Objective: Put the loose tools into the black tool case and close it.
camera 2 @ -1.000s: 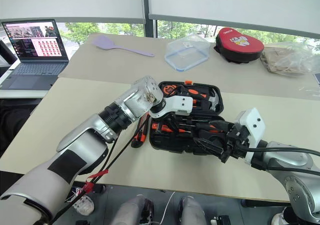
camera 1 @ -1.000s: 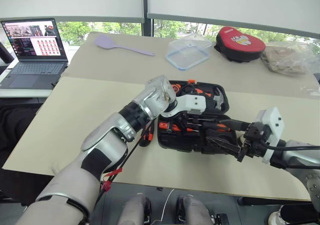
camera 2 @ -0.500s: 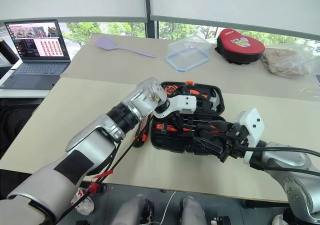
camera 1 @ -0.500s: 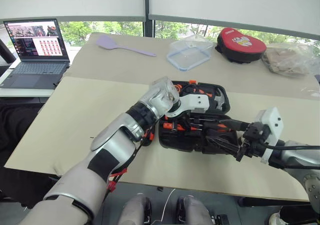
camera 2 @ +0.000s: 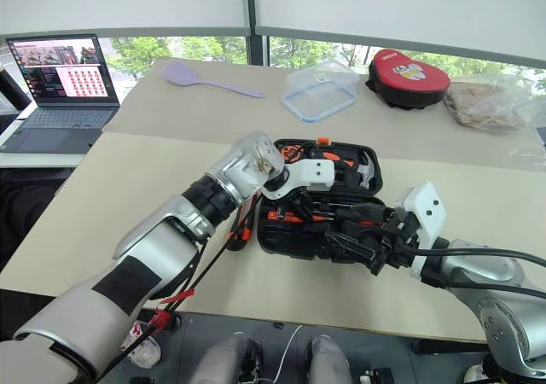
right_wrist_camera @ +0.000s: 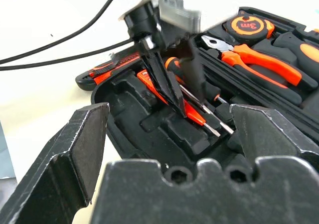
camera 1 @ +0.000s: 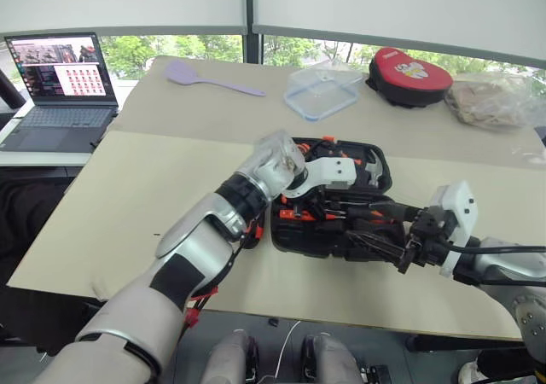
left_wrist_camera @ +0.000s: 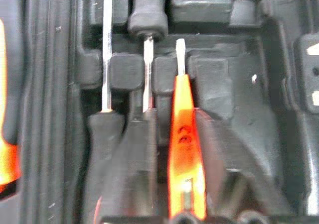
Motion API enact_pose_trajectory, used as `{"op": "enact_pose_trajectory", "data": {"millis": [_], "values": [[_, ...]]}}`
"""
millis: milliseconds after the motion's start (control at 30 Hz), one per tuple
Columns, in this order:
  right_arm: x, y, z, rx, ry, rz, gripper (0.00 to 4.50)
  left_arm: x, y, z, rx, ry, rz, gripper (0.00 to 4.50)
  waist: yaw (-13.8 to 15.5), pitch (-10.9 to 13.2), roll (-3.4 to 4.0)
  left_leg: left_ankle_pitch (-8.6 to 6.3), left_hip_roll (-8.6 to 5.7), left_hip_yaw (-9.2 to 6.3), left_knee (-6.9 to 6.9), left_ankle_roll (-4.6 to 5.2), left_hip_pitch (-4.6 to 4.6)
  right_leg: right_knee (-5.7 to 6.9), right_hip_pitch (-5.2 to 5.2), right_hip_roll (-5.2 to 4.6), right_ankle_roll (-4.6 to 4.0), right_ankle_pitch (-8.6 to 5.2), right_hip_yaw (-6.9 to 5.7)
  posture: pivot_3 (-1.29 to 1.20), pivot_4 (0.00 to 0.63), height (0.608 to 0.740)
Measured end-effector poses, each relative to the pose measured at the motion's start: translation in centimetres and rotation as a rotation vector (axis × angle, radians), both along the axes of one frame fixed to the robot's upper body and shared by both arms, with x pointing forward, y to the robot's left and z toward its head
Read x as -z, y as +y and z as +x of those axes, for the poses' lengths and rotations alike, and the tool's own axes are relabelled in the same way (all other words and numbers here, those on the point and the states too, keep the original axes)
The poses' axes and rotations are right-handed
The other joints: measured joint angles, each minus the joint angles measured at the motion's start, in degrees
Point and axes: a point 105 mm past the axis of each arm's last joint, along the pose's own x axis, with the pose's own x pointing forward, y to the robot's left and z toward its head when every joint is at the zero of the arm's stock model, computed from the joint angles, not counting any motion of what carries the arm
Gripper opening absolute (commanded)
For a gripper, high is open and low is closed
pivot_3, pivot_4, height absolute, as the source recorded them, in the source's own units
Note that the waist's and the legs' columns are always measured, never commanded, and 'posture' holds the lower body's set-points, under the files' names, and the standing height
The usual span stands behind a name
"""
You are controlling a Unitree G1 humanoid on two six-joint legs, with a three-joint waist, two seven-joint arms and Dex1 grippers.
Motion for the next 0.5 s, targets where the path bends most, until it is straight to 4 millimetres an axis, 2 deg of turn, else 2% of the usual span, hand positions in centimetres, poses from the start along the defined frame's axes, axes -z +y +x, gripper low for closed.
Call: {"op": "enact_pose_trajectory", "data": {"millis": [100,167,233,267,400,500], "values": [[0.1,-0.1,0.0,0.001,0.006,0.002,4.5,-3.0,0.8,-0.5,0.04,-0.023,-0.072,2.38,-0.1,0.0,0.01,0.06,0.01,0.01,-0.03,-0.1,-0.02,-0.03,-0.03,0.1,0.0,-0.01,0.01,0.0,0.15,0.731],[0.3,-0.1,0.1,0.003,0.014,0.005,4.5,-4.2,1.0,-1.0,0.055,-0.029,-0.113,2.38,0.1,0.0,0.01,0.06,0.0,0.02,-0.02,-0.1,-0.02,-0.06,0.0,0.1,0.01,-0.01,-0.01,0.0,0.15,0.731],[0.3,-0.2,0.2,0.004,0.019,0.007,4.5,-4.8,1.4,-1.1,0.049,-0.027,-0.154,1.88,0.2,0.0,0.02,0.06,-0.01,0.02,0.01,-0.09,-0.01,-0.07,0.05,0.09,0.02,-0.01,-0.01,0.0,0.15,0.731],[0.4,-0.2,0.2,0.004,0.02,0.008,4.5,-4.7,1.7,-1.2,0.04,-0.02,-0.182,1.66,0.2,0.0,0.03,0.05,-0.01,0.02,0.01,-0.09,0.05,-0.06,0.11,0.1,0.02,-0.01,0.01,0.0,0.15,0.731],[0.3,-0.3,0.4,0.007,0.019,0.011,4.5,-1.8,2.9,-1.2,-0.011,0.072,-0.301,0.04,0.0,0.0,0.04,0.06,0.0,0.02,0.0,-0.1,0.11,-0.05,0.15,0.11,0.02,-0.01,0.01,0.0,0.15,0.731],[0.2,-0.3,0.5,0.006,0.017,0.011,4.5,-0.7,3.2,-1.1,-0.028,0.08,-0.41,0.04,0.2,0.0,0.04,0.06,-0.01,0.02,0.02,-0.1,0.08,-0.07,0.15,0.11,0.02,-0.01,-0.03,0.0,0.15,0.731]]}}
